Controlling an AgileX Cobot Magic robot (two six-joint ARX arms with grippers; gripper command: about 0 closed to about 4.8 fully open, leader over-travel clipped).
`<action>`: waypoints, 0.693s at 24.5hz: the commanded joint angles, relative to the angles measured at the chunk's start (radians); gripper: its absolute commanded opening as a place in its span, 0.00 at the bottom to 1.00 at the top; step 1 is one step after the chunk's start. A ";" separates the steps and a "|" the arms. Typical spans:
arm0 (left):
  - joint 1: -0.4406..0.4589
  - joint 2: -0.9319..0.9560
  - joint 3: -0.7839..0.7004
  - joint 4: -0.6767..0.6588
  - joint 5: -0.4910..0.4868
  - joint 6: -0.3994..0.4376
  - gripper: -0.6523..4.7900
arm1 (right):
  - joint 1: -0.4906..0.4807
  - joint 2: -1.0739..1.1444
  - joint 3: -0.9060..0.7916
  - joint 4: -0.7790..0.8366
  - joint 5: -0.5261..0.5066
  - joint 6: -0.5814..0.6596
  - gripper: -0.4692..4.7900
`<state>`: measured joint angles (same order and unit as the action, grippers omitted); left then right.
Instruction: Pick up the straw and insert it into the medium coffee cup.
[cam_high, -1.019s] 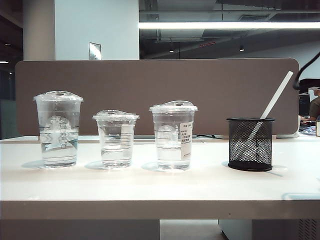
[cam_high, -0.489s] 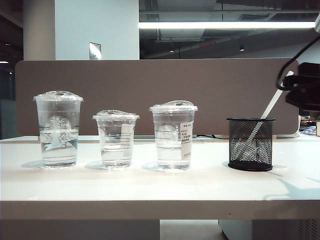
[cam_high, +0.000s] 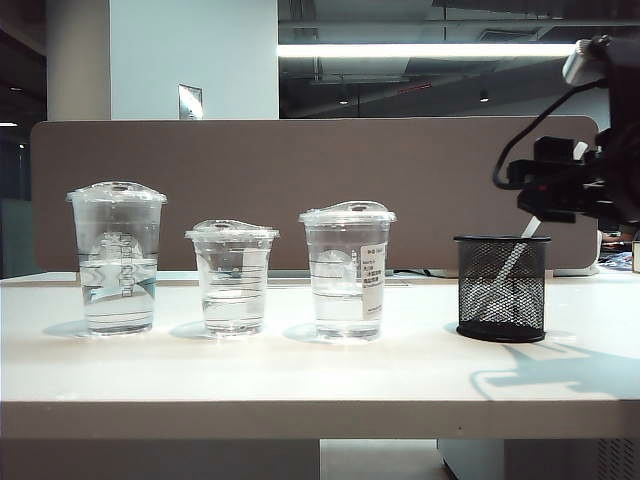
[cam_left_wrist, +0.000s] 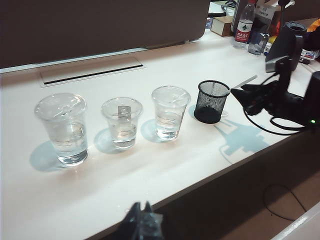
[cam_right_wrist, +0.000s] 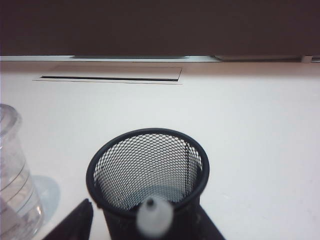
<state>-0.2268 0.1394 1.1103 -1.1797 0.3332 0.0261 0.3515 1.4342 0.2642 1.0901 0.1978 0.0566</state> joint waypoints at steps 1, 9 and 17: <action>0.002 0.002 0.001 0.006 0.004 0.000 0.11 | 0.000 0.021 0.027 0.018 -0.002 0.003 0.58; 0.002 0.002 0.001 0.006 0.004 0.000 0.11 | -0.005 0.042 0.047 0.020 0.007 0.002 0.25; 0.002 0.002 0.001 0.006 0.004 0.000 0.11 | -0.005 0.043 0.089 -0.002 0.006 -0.009 0.15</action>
<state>-0.2268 0.1394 1.1103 -1.1797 0.3332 0.0261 0.3458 1.4780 0.3386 1.0813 0.2020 0.0521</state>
